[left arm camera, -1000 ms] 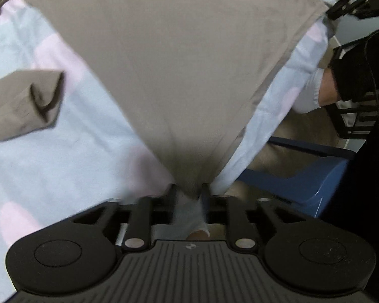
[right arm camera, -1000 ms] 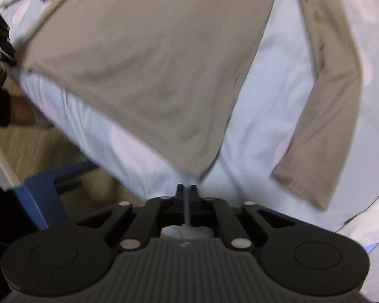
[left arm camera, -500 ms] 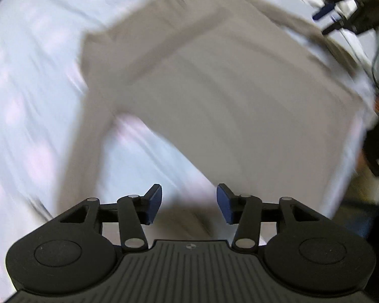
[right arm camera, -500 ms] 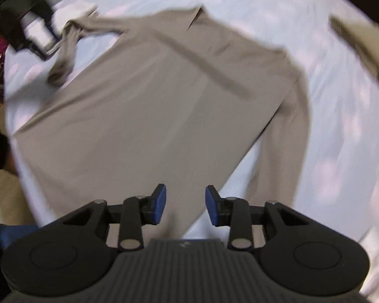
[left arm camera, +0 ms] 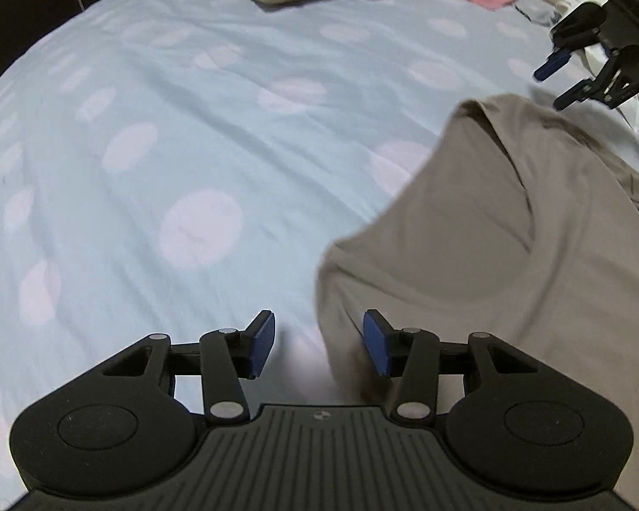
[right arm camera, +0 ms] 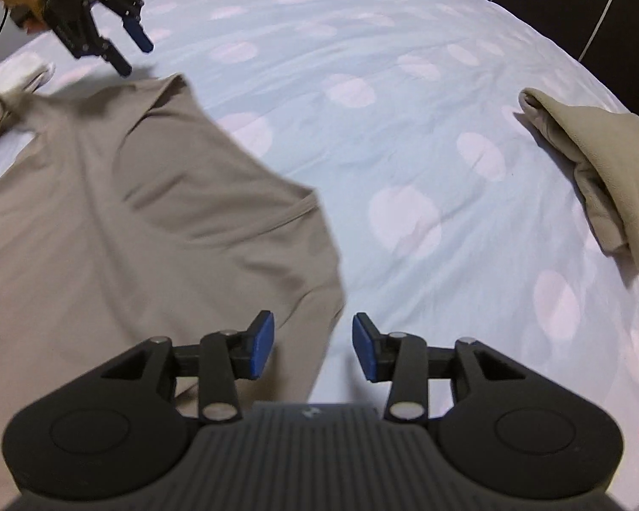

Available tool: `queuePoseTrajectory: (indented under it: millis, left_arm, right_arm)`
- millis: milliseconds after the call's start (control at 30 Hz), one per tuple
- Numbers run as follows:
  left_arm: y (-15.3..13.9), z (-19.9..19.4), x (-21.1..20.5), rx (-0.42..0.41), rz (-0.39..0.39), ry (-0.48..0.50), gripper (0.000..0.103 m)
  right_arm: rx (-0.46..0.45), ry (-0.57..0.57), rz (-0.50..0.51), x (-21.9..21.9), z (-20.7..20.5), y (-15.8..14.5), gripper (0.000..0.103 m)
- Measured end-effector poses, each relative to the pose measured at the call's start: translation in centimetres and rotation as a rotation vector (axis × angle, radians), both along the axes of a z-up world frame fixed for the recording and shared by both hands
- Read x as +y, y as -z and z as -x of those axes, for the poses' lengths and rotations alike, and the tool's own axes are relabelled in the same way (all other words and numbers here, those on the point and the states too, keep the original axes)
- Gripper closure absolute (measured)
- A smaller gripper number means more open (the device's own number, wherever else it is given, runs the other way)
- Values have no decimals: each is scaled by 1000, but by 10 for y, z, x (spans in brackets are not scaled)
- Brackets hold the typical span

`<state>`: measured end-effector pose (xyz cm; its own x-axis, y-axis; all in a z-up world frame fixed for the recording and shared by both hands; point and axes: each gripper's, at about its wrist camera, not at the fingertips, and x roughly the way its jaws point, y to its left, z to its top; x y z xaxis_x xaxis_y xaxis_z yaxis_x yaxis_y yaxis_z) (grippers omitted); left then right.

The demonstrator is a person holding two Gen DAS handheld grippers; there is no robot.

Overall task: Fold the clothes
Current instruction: 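Lay the shirt down on the bed and open both grippers, then grasp the shirt collar edge with the right gripper while the left gripper approaches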

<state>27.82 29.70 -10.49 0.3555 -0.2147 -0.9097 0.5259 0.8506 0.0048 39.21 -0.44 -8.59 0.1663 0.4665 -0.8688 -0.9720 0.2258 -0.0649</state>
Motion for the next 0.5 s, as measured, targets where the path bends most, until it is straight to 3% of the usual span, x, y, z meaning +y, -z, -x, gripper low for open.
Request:
queuePoseTrajectory:
  millis: [300, 433, 500]
  left_arm:
    - [20, -13, -11, -43, 4, 171, 59]
    - [31, -13, -18, -46, -31, 211, 59]
    - [31, -16, -18, -48, -8, 205, 62]
  right_arm:
    - [24, -96, -95, 46, -21, 18, 61]
    - [-26, -163, -55, 70, -15, 31, 62]
    - [-36, -169, -34, 78, -14, 37, 64]
